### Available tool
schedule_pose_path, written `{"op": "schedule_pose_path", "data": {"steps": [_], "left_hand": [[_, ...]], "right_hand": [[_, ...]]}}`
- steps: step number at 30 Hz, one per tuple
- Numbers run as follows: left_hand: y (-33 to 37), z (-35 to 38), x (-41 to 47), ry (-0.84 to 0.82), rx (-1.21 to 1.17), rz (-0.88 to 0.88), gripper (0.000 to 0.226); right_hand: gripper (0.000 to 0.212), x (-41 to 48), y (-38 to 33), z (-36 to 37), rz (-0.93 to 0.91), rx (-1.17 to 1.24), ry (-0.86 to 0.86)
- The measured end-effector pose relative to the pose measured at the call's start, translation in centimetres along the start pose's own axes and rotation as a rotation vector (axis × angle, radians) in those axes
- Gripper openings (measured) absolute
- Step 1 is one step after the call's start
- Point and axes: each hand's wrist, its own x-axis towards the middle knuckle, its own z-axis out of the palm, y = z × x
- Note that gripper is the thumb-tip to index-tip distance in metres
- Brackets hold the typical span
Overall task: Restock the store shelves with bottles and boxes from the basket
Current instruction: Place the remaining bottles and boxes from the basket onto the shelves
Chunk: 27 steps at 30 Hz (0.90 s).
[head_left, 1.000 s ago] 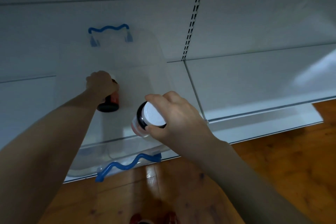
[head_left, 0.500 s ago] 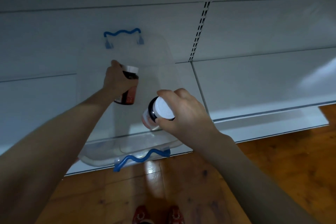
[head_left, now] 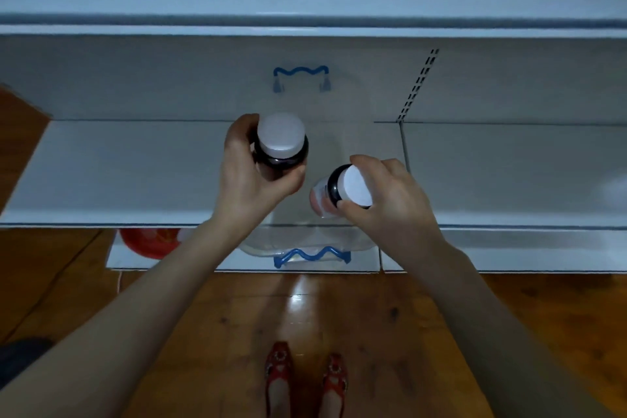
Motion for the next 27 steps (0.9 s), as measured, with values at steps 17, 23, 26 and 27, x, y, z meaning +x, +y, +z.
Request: {"op": "schedule_pose_path", "data": {"steps": [17, 23, 26, 27], "left_hand": [[7.9, -15.7, -6.9, 0.013, -0.392, -0.355, 0.064], [10.6, -22.3, -8.6, 0.028, -0.483, -0.401, 0.057], [11.8, -25.1, -9.7, 0.001, -0.53, -0.407, 0.057], [12.1, -25.9, -10.1, -0.002, -0.53, -0.394, 0.058]], "right_hand": [[0.054, -7.3, -8.9, -6.0, 0.004, 0.122, -0.007], [0.044, -10.4, -14.2, -10.1, 0.072, 0.309, -0.025], [0.04, -11.6, -16.7, -11.3, 0.059, 0.377, -0.015], [0.038, -11.9, -17.5, -11.4, 0.042, 0.385, -0.01]]}}
